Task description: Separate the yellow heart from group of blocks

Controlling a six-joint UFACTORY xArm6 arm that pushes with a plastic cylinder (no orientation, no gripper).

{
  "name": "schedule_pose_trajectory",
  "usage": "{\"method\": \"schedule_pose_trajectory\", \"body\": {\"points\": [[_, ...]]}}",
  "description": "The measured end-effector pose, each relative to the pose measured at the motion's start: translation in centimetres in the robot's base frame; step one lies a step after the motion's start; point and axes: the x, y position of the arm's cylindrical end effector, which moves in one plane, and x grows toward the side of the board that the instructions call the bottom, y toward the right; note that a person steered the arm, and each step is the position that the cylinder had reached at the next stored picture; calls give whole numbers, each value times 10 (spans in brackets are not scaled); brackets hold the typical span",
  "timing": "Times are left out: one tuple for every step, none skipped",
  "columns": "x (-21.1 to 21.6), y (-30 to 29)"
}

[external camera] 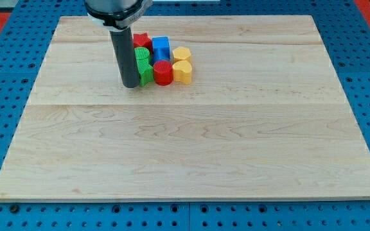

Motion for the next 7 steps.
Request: {"method": "schedule_pose_trajectory", "body": {"points": [[0, 0], [0, -24], [0, -32], [9, -30], [35, 58], [29, 156], [-34, 174]]}}
